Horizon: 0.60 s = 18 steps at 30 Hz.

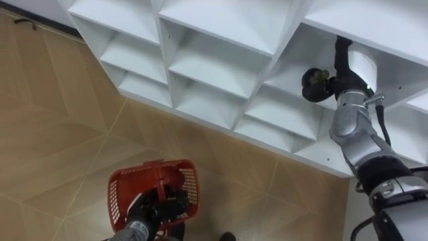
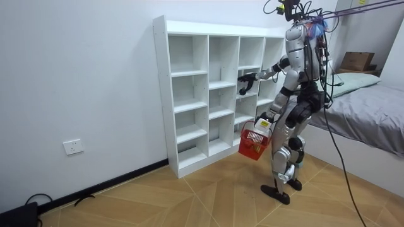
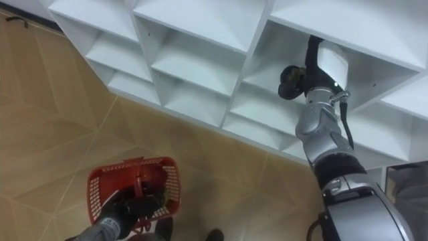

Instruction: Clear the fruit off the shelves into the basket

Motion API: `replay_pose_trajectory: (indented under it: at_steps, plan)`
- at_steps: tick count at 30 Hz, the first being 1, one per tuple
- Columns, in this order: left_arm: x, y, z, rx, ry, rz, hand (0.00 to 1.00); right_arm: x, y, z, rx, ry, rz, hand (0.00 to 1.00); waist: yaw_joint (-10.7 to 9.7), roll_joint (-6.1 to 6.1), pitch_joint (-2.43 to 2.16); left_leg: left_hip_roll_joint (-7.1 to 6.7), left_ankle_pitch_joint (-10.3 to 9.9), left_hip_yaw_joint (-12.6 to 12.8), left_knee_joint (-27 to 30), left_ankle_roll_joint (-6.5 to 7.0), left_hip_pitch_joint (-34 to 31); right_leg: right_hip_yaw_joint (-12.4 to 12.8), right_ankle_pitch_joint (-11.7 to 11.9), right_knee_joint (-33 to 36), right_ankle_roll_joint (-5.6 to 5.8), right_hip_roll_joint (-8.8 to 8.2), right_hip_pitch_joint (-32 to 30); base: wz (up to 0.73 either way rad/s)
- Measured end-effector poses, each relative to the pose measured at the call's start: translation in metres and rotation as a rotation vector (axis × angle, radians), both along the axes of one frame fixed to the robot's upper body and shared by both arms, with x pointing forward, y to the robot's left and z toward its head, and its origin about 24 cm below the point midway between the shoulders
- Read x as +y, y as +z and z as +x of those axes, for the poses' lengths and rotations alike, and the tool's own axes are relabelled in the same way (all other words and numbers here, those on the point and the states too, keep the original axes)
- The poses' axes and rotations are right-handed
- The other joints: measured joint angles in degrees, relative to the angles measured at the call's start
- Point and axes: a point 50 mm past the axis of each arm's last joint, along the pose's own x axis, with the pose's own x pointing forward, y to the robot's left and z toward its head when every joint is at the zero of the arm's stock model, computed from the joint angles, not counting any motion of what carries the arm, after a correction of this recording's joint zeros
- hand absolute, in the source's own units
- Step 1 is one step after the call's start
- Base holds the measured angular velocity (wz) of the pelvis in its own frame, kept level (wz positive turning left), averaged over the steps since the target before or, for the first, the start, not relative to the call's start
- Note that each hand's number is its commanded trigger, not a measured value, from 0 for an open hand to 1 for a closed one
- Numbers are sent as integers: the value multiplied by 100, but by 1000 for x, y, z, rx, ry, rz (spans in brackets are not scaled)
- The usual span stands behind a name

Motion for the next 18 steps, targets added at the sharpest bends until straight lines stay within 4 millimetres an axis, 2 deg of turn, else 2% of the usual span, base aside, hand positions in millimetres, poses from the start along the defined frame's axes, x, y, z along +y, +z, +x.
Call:
replay_pose_trajectory:
  at_steps: [10, 18]
  plan:
    - [-1, 3, 4, -16, -11, -12, 100, -10, -2, 0, 34, -38, -9, 0, 25, 4, 36, -11, 22, 61, 82, 21, -184, 74, -2, 212, -2, -41, -279, -4]
    - [4, 5, 8, -25, -18, -1, 100, -19, -3, -1, 65, -62, -25, 0, 58, -3, 44, -4, 23, 106, 82, 24, -256, 98, -2, 228, -2, -43, -379, -1]
